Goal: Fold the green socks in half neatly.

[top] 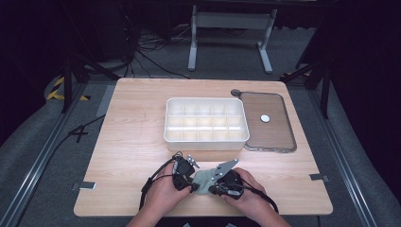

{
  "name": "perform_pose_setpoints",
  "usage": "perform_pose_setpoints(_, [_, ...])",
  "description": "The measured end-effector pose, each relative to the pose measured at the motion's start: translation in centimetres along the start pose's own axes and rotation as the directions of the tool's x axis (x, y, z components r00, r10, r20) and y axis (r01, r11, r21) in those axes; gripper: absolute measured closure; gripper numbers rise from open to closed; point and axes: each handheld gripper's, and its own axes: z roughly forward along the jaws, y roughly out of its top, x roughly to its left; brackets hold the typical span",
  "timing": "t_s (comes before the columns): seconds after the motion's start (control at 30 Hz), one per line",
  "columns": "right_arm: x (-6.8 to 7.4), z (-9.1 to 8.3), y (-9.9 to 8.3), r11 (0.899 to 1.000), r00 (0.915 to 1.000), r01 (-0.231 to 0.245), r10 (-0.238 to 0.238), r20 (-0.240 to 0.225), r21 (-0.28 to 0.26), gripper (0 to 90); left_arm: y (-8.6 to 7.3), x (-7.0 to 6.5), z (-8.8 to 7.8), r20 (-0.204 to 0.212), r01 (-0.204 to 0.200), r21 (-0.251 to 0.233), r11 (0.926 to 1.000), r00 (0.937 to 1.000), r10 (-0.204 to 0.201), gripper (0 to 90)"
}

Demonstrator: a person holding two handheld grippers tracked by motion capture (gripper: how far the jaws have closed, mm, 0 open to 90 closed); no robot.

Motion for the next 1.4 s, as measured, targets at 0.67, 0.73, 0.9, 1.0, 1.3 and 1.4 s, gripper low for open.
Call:
perform_pose_setpoints(0.67, [-1.9, -0.3, -0.5, 0.996, 0.9946, -0.073, 0.076, 0.07, -0.055, 90.0, 0.3, -0.6, -0.8, 0.056, -0.023, -0.041, 0.9989, 0.9981, 0.025, 76.5])
perform_pose_setpoints(0.73, [-1.9, -0.3, -0.5, 0.996, 0.9946, -0.072, 0.076, 0.07, -0.056, 90.0, 0.3, -0.6, -1.0, 0.06, -0.029, -0.052, 0.9983, 0.9977, 0.032, 76.5])
perform_pose_setpoints(0.9, [-1.4, -0.2, -0.3, 0.996, 0.9952, -0.063, 0.067, 0.071, -0.057, 90.0, 0.5, -1.0, -1.8, 0.065, -0.057, -0.107, 0.9926, 0.9958, 0.065, 76.8])
perform_pose_setpoints(1.0, [-1.2, 0.0, -0.2, 0.996, 0.9955, -0.061, 0.065, 0.069, -0.06, 90.0, 0.5, -1.2, -1.9, 0.066, -0.063, -0.128, 0.9898, 0.9953, 0.071, 76.9])
perform_pose_setpoints(1.3, [-0.6, 0.3, -0.1, 0.993, 0.9944, -0.083, 0.088, 0.057, -0.089, 88.3, 0.8, -2.1, -2.2, 0.054, -0.084, -0.127, 0.9882, 0.9943, 0.092, 77.2])
perform_pose_setpoints(1.4, [-1.3, -0.9, -0.5, 0.987, 0.9918, -0.12, 0.124, 0.031, -0.108, 88.0, 0.8, -1.9, -2.3, 0.05, -0.074, -0.113, 0.9908, 0.9955, 0.08, 77.5])
